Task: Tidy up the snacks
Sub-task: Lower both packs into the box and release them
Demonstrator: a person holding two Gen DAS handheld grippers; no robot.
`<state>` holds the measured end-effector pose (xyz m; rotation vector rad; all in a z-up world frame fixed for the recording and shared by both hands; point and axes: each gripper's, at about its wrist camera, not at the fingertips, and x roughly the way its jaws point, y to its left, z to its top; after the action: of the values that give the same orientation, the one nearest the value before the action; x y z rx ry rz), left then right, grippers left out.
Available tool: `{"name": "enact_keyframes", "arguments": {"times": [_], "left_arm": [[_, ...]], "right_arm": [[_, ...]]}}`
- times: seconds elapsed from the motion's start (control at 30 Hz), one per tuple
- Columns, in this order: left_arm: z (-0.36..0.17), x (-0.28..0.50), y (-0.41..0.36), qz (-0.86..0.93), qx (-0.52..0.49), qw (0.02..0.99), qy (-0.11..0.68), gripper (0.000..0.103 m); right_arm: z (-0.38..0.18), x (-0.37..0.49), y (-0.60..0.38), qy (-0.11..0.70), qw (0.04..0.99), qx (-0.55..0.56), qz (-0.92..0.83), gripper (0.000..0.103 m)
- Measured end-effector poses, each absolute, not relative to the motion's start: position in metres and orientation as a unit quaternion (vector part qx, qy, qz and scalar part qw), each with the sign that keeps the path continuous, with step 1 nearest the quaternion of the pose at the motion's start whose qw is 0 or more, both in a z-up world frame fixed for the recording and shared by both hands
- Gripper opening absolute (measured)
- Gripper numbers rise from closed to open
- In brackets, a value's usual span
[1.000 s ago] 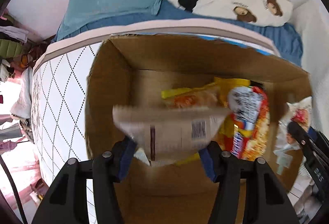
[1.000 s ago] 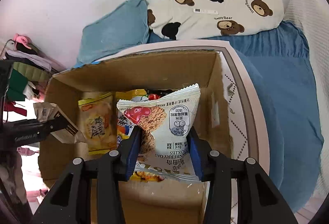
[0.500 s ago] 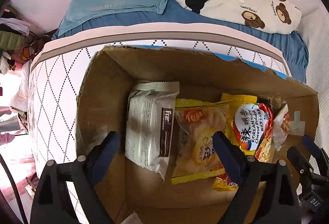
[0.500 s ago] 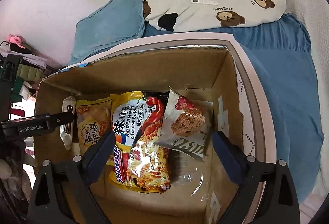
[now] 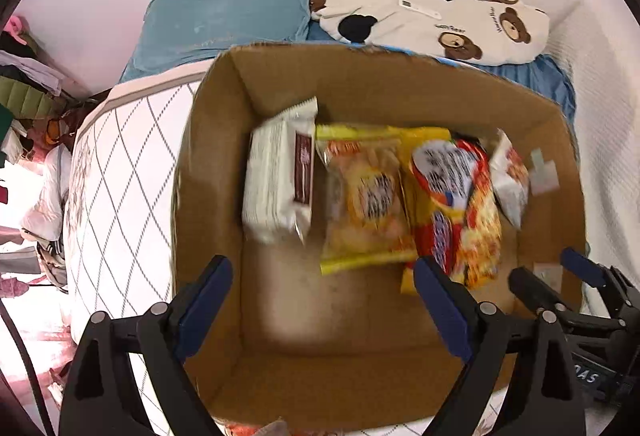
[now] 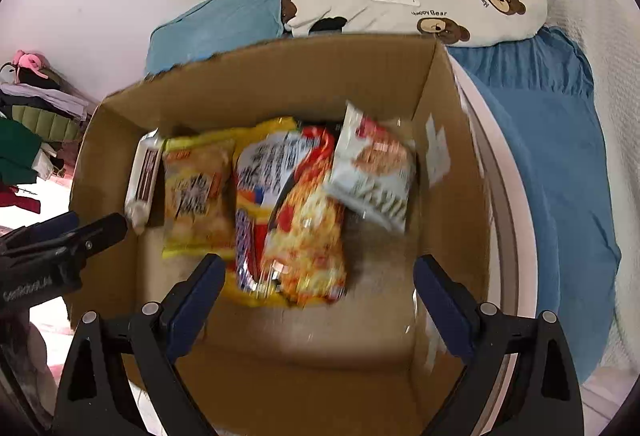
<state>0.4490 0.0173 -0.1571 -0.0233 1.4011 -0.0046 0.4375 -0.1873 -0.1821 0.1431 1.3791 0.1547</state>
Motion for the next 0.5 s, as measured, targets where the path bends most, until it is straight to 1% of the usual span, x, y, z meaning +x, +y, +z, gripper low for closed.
{"name": "enact_keyframes", "arguments": {"times": [0.2,0.37,0.5], "left_arm": [[-0.146,0.418,0.02,-0.013,-0.021,0.769,0.639,0.093],[-0.122,0.389,0.022,-0.025,-0.029,0.786,0.617,0.093],[-0.102,0.349,0.029,-0.027,-0.035,0.803,0.594,0.093]], "right_arm": [[-0.172,0.4,-0.182,0.632,0.77,0.061,0.061,0.097],[-0.15,0.368,-0.181,0.616,0.782,0.069,0.064,0.097],[-0.134,0.339,-0.182,0.597,0.794,0.08,0.081,0.097]]}}
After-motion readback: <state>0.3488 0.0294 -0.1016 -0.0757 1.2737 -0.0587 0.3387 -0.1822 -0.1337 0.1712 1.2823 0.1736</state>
